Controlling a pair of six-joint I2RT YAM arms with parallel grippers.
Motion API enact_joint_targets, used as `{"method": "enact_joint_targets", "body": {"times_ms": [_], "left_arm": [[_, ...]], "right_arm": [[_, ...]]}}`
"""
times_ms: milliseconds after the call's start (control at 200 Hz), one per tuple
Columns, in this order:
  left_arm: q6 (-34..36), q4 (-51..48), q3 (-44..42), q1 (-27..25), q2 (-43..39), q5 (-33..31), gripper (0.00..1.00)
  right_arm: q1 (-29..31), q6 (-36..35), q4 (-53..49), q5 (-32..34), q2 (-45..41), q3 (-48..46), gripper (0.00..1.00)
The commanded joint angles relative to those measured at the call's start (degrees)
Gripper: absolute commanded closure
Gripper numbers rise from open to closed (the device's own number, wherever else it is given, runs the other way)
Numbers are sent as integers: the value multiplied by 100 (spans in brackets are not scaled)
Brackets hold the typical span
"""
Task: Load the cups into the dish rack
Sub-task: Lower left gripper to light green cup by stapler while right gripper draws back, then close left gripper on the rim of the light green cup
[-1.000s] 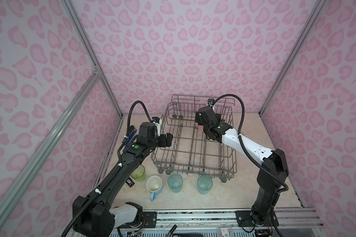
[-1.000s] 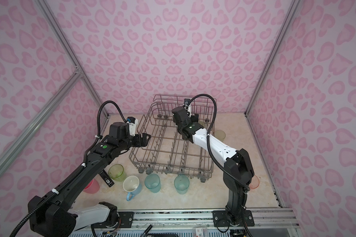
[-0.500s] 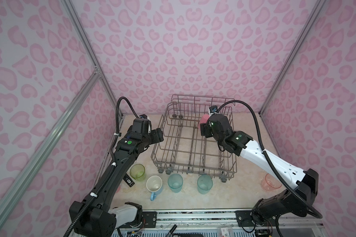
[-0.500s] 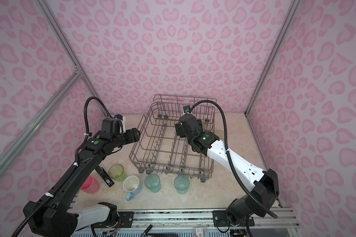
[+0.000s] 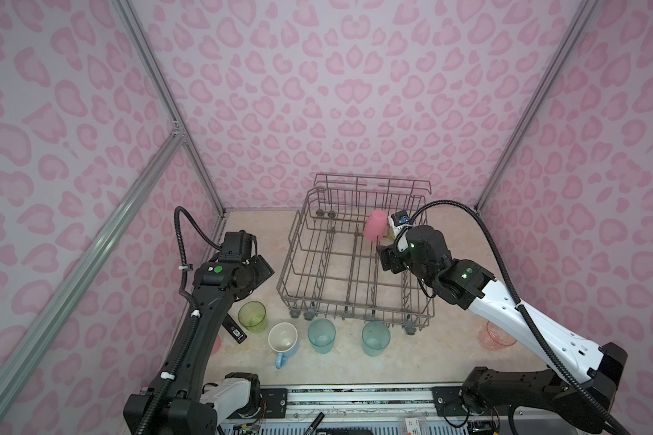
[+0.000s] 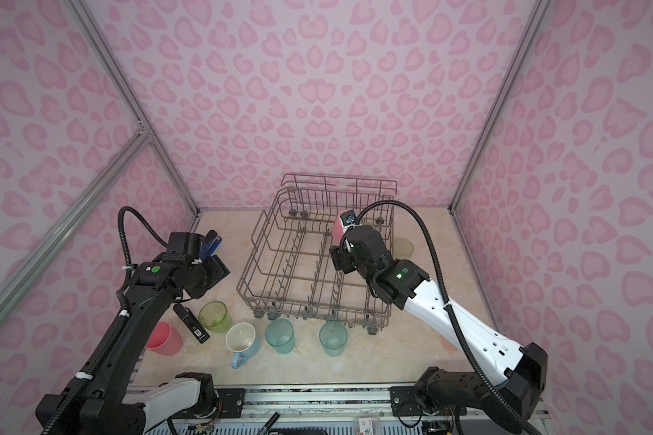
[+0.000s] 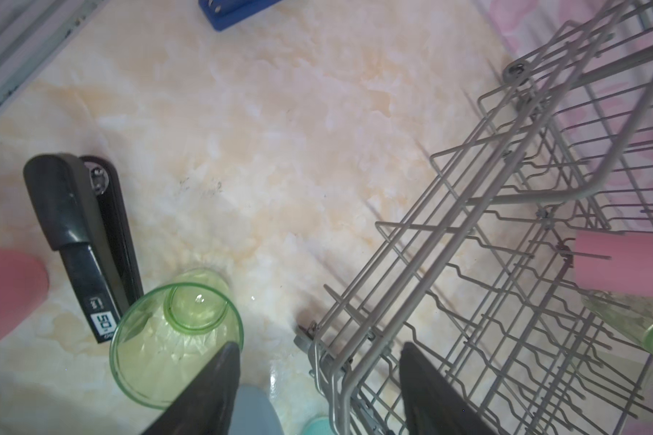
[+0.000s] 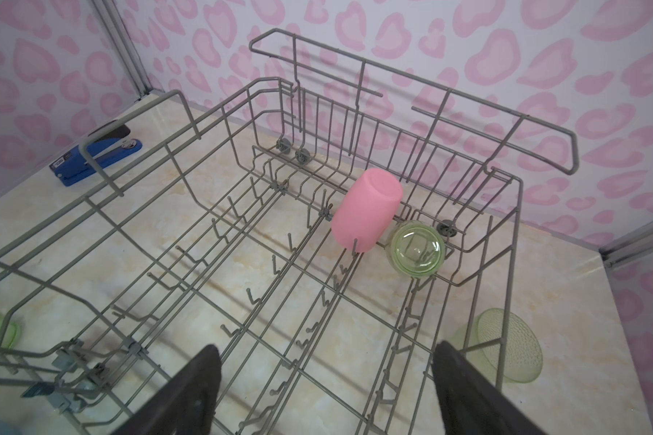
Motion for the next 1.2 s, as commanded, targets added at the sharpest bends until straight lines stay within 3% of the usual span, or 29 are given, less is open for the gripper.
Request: {"method": "enact_joint_targets", "body": {"times_ms": [0, 360, 730, 1195], "left_arm": [[-644, -174, -247, 10, 90, 150, 34], [-1201, -66, -576, 25, 341, -310, 39], [-1164, 114, -926, 47, 794, -537, 45], [-1071, 467, -1198, 134, 1199, -782, 63]], "right_arm": [[147, -371, -74, -291, -18, -169, 14], [901, -815, 10, -36, -11, -397, 13], [942, -917, 65, 144, -123, -474, 13], [948, -965, 54, 280, 65, -436, 11]]}}
